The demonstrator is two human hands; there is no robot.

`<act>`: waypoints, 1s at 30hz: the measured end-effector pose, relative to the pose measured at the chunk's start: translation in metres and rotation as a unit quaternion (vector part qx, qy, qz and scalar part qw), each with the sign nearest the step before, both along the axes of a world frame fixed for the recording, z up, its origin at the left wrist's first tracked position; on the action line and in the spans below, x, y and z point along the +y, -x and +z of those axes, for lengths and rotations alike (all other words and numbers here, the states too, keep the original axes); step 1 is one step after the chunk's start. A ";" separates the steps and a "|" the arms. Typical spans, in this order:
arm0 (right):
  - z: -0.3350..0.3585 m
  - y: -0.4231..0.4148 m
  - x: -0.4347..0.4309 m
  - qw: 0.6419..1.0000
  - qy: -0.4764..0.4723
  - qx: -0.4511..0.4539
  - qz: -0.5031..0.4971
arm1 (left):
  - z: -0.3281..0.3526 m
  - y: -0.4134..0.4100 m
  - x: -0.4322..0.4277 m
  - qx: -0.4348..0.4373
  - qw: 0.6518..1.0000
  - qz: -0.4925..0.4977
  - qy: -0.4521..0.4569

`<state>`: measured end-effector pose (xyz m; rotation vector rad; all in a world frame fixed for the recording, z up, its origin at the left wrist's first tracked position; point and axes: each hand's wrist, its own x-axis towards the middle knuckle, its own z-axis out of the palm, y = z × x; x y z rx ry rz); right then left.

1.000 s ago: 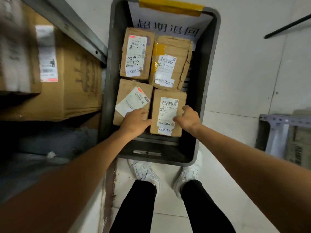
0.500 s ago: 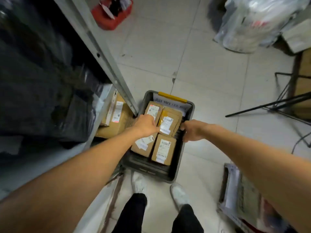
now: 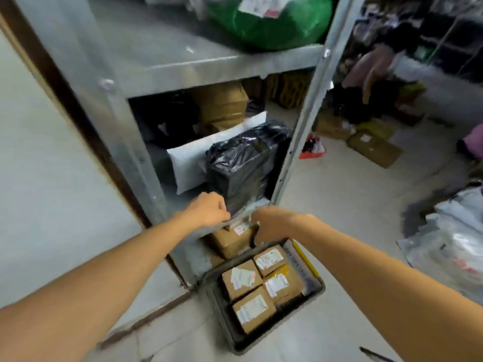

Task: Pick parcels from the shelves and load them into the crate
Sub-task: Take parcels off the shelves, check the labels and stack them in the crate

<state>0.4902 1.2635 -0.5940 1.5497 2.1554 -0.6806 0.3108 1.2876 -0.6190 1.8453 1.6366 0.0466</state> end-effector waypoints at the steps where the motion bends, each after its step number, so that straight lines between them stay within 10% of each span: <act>1: 0.008 0.024 0.000 0.999 -0.008 -0.002 0.039 | 0.007 0.025 -0.013 0.011 1.000 0.024 -0.003; 14: 0.081 0.377 -0.207 0.883 0.002 0.102 0.459 | 0.104 0.335 -0.378 0.078 0.874 0.480 -0.010; 30: 0.301 0.560 -0.498 0.639 -0.110 0.213 0.731 | 0.325 0.380 -0.719 0.293 0.685 0.667 -0.005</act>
